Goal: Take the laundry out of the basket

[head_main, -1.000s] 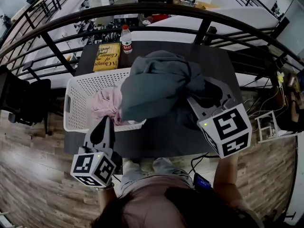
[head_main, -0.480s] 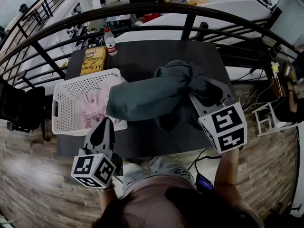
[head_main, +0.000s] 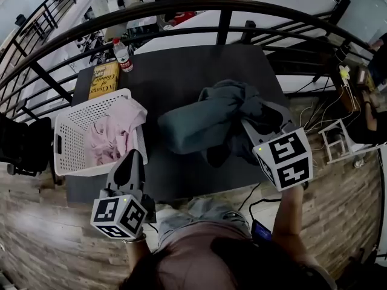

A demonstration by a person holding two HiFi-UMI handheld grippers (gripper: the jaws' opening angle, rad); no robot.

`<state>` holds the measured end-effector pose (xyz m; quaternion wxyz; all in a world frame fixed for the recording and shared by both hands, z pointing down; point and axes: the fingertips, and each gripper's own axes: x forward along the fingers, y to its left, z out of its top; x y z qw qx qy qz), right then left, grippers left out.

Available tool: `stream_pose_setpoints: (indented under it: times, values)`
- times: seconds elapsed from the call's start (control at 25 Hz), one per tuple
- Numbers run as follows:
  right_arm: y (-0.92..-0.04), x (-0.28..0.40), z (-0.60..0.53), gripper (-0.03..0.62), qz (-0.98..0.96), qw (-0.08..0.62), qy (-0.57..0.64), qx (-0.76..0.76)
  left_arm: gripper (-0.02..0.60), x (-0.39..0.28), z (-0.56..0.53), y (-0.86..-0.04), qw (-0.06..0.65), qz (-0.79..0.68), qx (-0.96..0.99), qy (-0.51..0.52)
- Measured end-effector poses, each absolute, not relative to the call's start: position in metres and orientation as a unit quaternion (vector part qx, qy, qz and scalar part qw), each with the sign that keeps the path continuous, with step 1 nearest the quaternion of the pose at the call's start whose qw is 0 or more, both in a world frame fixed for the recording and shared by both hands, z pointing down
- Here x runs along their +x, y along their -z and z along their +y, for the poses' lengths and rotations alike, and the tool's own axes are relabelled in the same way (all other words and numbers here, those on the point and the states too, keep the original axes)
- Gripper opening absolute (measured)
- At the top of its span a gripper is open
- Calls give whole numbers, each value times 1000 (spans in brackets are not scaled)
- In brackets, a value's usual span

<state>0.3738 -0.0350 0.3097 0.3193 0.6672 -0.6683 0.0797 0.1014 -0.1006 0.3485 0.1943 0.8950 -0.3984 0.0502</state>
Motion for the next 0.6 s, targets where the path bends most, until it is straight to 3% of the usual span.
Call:
stream_pose_setpoints:
  times: [0.6]
  values:
    - [-384, 438, -13, 162, -653, 301, -155, 678, -2, 149, -85, -352, 187, -388, 900, -72]
